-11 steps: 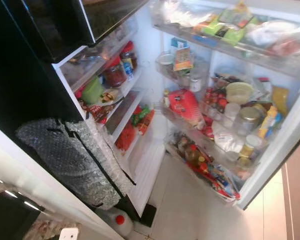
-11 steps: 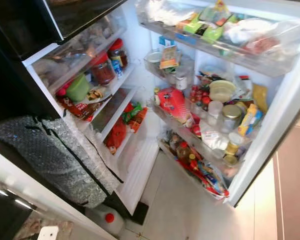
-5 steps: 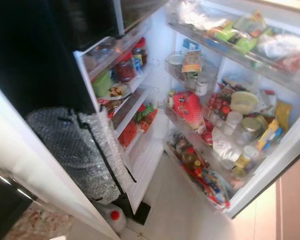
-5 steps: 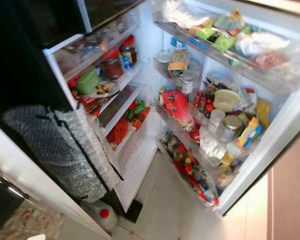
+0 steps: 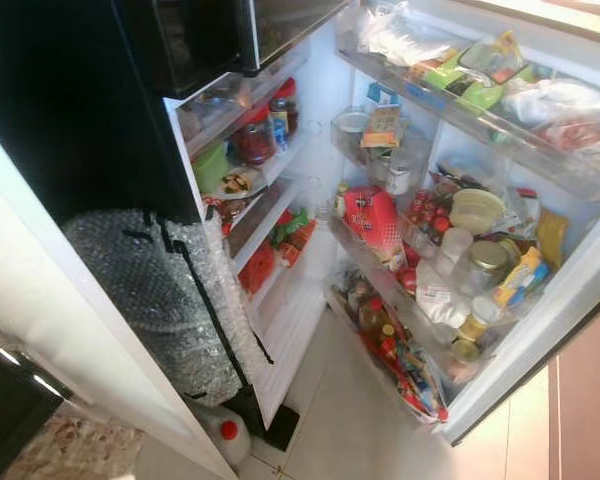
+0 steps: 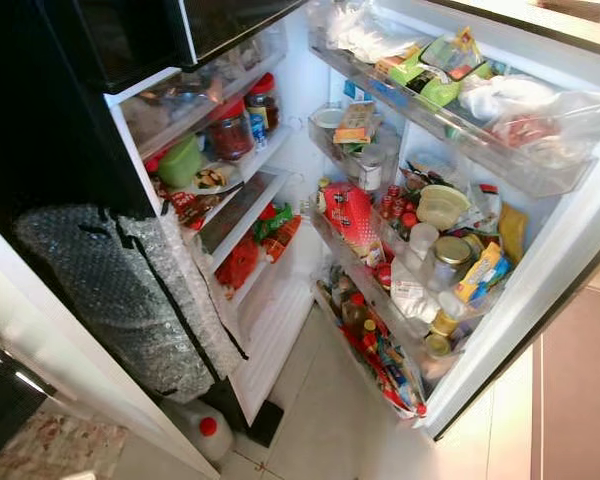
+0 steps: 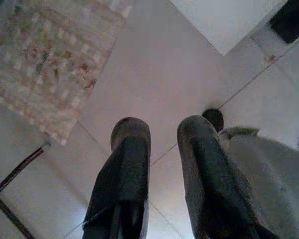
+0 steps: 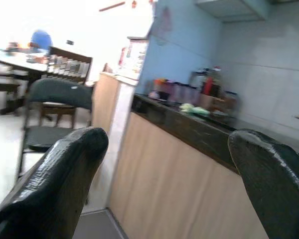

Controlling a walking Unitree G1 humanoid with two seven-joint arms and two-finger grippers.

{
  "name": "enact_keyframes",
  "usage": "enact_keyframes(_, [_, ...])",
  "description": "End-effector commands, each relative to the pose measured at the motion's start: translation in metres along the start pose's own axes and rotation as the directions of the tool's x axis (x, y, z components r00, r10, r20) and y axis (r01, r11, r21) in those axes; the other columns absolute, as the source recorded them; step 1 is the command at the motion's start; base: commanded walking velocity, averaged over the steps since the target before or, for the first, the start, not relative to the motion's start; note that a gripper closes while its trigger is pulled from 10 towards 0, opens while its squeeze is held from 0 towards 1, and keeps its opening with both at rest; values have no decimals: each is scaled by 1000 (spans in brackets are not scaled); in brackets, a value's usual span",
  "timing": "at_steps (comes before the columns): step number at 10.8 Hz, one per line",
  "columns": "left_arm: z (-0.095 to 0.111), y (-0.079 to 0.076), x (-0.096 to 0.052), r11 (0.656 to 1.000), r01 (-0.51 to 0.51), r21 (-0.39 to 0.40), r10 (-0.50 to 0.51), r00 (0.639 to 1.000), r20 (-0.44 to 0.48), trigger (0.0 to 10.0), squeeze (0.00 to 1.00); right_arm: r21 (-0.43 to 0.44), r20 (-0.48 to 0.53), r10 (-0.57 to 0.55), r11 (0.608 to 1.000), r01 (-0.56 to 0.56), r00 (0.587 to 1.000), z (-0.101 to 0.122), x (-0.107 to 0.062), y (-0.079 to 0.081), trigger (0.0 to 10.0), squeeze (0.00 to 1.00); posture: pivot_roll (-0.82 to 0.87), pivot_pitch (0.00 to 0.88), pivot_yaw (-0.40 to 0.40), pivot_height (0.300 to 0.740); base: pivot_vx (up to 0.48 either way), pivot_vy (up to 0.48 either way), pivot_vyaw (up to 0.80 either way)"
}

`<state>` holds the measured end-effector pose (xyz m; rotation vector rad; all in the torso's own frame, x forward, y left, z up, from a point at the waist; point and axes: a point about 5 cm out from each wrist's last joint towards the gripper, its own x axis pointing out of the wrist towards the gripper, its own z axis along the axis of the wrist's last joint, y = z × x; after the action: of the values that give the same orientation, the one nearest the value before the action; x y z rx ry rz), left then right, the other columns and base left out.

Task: Restocking fridge

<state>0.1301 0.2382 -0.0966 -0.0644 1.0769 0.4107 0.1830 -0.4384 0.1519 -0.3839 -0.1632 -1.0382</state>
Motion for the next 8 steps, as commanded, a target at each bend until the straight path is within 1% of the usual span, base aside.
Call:
enact_keyframes(1, [4,2,0,999,-19,-27,20,1000,20,10000,0,6,16,23,1000,-23,1000,3,3,3,10000,0,-111,0,-9,740,0,0,0])
enact_keyframes(3, [5,12,0,998,-58,-40,59,998,34,10000,0,21,0,83,996,-83,997,-1,0,16,10000,0,-80,0,-30,740,0,0,0])
enact_keyframes(4, [4,19,0,995,-82,-61,84,996,39,10000,0,25,9,146,989,-146,989,0,-3,31,10000,0,-67,0,-49,740,0,0,0])
enact_keyframes(5, [1,18,-1,993,-88,-72,91,995,38,10000,0,36,14,174,984,-174,985,3,-1,38,10000,0,-50,0,-60,740,0,0,0])
enact_keyframes(7, [-3,8,-2,992,-83,-92,86,996,39,10000,0,52,15,200,978,-200,980,6,2,48,10000,0,-52,0,-57,740,0,0,0])
enact_keyframes(8, [-5,4,-2,996,-68,-60,70,997,33,10000,0,79,29,231,970,-232,973,6,-3,55,10000,0,-70,0,-40,740,0,0,0])
